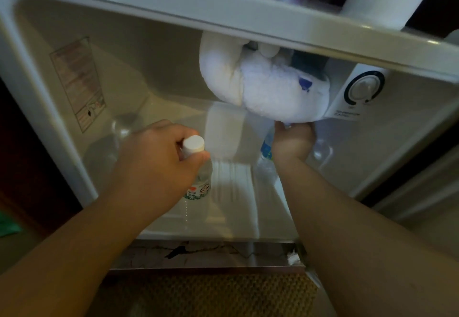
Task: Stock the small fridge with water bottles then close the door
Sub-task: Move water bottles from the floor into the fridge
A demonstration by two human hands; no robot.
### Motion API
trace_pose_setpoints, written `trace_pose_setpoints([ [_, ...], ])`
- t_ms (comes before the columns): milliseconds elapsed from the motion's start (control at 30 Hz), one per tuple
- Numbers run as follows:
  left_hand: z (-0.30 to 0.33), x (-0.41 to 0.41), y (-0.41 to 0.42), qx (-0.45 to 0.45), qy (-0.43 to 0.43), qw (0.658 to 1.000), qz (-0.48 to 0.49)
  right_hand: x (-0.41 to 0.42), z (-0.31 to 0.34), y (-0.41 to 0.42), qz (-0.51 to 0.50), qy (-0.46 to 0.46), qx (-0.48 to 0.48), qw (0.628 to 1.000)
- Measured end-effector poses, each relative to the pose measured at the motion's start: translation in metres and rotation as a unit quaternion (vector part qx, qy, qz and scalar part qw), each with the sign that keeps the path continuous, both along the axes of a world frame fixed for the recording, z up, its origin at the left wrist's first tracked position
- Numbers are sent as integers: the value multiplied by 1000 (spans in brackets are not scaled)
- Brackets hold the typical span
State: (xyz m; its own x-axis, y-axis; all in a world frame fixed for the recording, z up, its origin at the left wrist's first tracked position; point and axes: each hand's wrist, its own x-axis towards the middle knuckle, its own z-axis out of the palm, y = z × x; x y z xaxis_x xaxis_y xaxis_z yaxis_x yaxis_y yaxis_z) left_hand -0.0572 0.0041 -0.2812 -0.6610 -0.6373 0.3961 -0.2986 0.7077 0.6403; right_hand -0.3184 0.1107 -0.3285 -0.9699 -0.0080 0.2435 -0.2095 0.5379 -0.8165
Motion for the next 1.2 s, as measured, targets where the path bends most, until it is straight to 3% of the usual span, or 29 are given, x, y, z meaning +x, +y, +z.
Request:
trace_pose_setpoints([
  [133,-3,-31,-2,47,23,999,1,11,-3,0,-19,26,3,999],
  [267,-7,-65,-2,69,35,997,15,18,-18,3,2,117,78,990],
  [467,-18,-104,4,127,66,990,14,58,-36,11,6,175,41,984],
  [567,-22,-121,4,121,69,990,2,79,-55,25,94,110,136,980],
  [600,-21,-127,5,125,58,990,-1,83,-61,31,133,76,207,966],
  [667,-20,-137,6,152,42,987,-13,89,-71,42,200,46,380,902],
  [733,-22,-148,6,173,41,984,-28,94,-79,47,269,3,454,850],
  [867,-27,-166,6,207,80,973,-62,104,-95,54,372,-114,438,810],
  [1000,-30,-178,8,265,126,953,-74,114,-112,58,393,-108,482,776],
  [1200,-31,-177,14,257,109,957,-80,116,-118,55,381,-105,503,769],
])
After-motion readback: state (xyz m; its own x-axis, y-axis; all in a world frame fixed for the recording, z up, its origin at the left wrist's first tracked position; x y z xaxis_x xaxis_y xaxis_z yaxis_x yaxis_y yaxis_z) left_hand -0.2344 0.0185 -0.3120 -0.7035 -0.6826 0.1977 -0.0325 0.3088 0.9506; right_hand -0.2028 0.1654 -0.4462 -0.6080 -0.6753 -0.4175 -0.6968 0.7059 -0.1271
